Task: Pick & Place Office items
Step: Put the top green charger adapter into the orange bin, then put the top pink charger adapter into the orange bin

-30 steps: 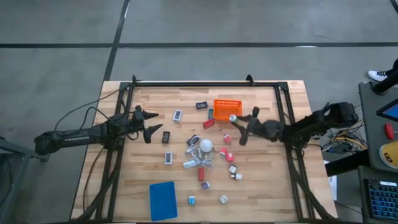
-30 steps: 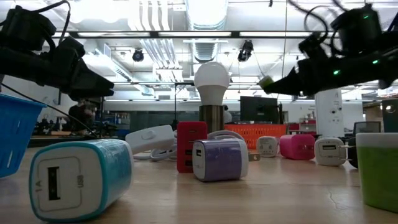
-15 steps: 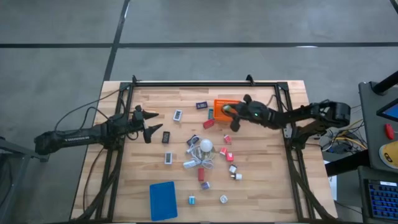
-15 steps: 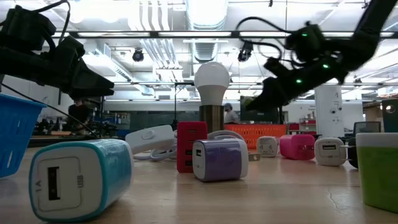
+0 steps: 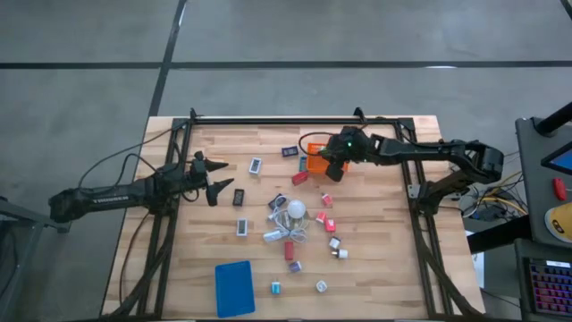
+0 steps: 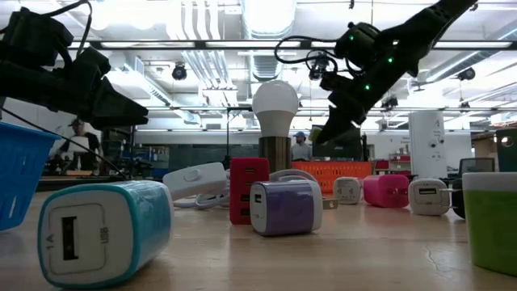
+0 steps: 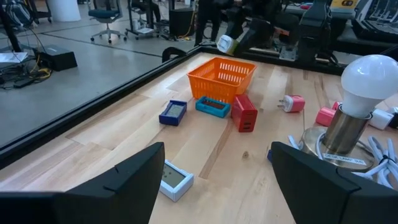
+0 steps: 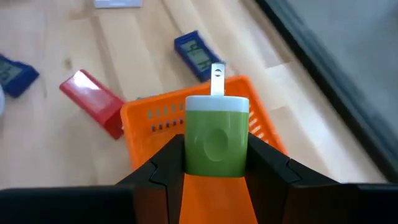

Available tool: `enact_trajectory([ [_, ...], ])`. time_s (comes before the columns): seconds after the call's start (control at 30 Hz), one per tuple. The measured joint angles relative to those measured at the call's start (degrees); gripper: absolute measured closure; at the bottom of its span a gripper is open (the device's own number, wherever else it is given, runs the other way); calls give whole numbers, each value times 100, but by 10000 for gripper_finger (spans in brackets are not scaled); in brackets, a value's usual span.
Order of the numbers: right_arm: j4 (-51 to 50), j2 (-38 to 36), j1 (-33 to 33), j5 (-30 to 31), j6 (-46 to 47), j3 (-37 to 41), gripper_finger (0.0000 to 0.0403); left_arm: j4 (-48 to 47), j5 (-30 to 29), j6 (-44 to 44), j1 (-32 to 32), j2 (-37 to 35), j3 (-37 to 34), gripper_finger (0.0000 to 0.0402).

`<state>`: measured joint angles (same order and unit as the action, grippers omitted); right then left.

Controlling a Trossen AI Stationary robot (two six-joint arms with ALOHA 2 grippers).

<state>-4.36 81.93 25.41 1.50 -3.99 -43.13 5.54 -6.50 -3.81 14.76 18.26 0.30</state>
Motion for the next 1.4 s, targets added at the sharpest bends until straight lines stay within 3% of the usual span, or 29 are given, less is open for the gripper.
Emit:
enact_trajectory([
  [0.33,-341,562,498,-627,-63,-13,281,2,0,20,2,13,0,101],
  [0.77,-790,1235,498,-653,-225,-531,281,0,0,61,4,17,2,101],
  [1.07,-886,1229,498,-649,-159,-636,281,-2,0,85,4,17,0,101],
  [1.27,-892,1230,503,-645,-92,-636,202,-2,-2,85,4,20,0,101],
  [1.4,-887,1230,503,-631,-98,-636,183,-2,0,85,4,20,2,101],
])
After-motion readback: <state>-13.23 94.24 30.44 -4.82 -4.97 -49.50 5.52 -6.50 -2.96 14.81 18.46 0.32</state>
